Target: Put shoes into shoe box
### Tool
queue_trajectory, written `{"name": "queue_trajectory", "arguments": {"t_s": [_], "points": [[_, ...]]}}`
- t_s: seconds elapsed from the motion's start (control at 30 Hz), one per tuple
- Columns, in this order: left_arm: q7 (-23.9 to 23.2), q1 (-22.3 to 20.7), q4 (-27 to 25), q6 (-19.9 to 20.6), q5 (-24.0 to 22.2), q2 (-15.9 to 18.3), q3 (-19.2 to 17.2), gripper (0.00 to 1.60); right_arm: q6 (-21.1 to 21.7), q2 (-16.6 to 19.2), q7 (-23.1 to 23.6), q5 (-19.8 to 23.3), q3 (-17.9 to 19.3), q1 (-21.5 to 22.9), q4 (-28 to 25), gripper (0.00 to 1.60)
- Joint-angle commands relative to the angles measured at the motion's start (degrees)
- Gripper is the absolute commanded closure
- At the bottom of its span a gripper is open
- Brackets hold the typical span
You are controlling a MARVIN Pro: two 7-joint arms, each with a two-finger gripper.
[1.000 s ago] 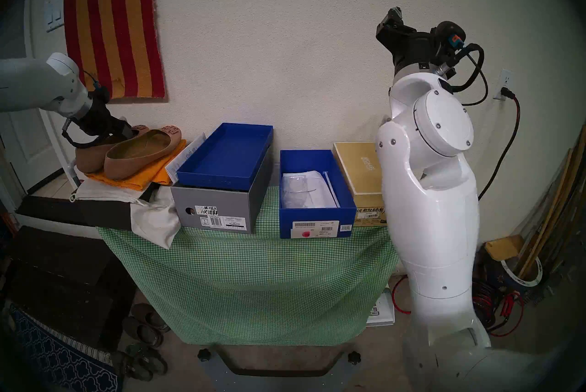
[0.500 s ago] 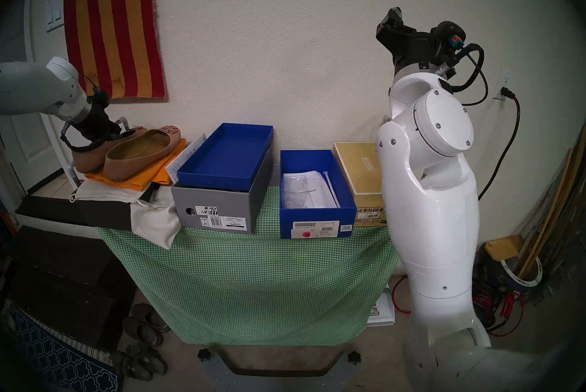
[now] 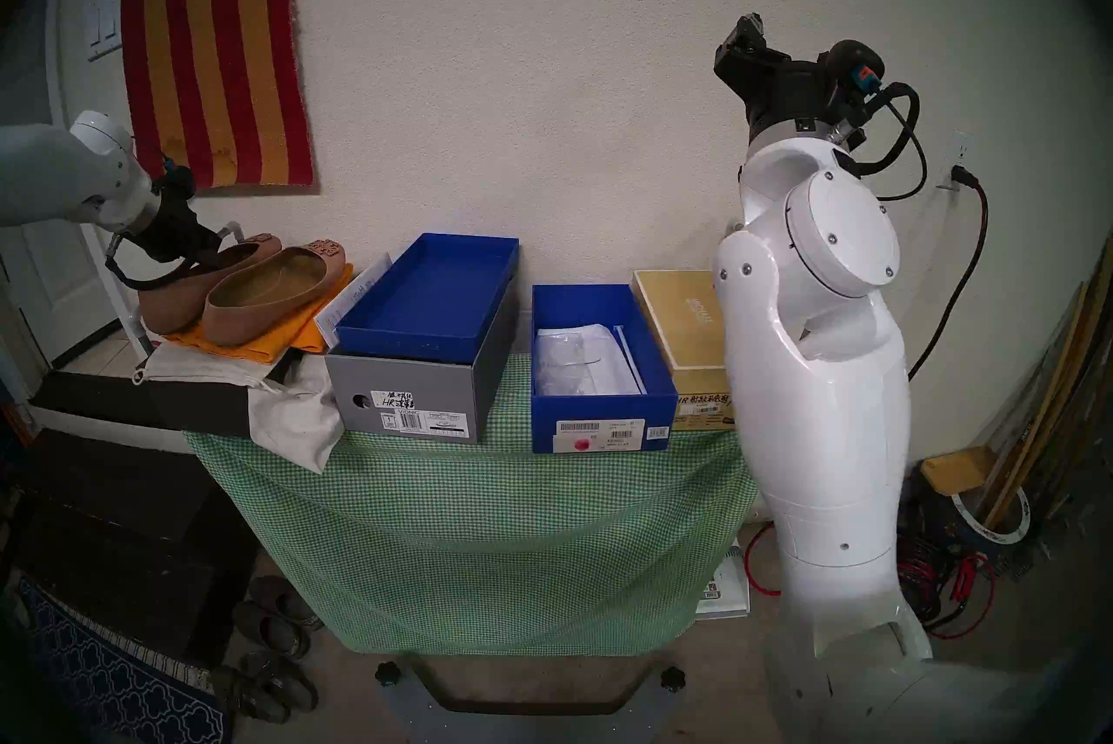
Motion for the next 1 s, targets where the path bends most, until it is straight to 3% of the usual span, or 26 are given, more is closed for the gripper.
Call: {"name": "queue_trajectory", "arguments": {"t_s": [0.0,0.27,0.33,0.4,0.53,0.7,0.97], "points": [[1.7,-6.85,-2.5,-1.21,0.12,1.3,-3.67,1.6,-0.01,-0.01,-0.02,0.01,0.05,-0.03,0.01,0.0],[7.89,-11.45,-8.57,-1.4,-0.23,6.18,-6.12,1.6,-0.01,-0.01,-0.03,0.02,0.05,-0.04,0.01,0.0],[10.19,-14.27,-11.39,-2.04,-0.37,7.45,-5.63,1.6,-0.02,-0.01,-0.03,0.02,0.05,-0.04,0.01,0.0],[11.92,-14.19,-12.02,-2.28,-0.61,8.14,-7.05,1.6,-0.02,-0.01,-0.03,0.02,0.05,-0.04,0.01,0.0],[14.47,-17.85,-15.36,-3.29,-4.03,11.37,-8.17,1.6,-0.01,-0.01,-0.03,0.02,0.05,-0.03,0.01,0.0],[16.71,-18.74,-17.33,-4.4,-4.14,11.45,-11.87,1.6,-0.01,0.0,-0.03,0.02,0.04,-0.03,0.01,0.0],[23.48,-24.63,-24.42,-7.11,-3.84,12.09,-14.53,1.6,-0.01,0.0,-0.03,0.02,0.04,-0.03,0.01,0.0]]}}
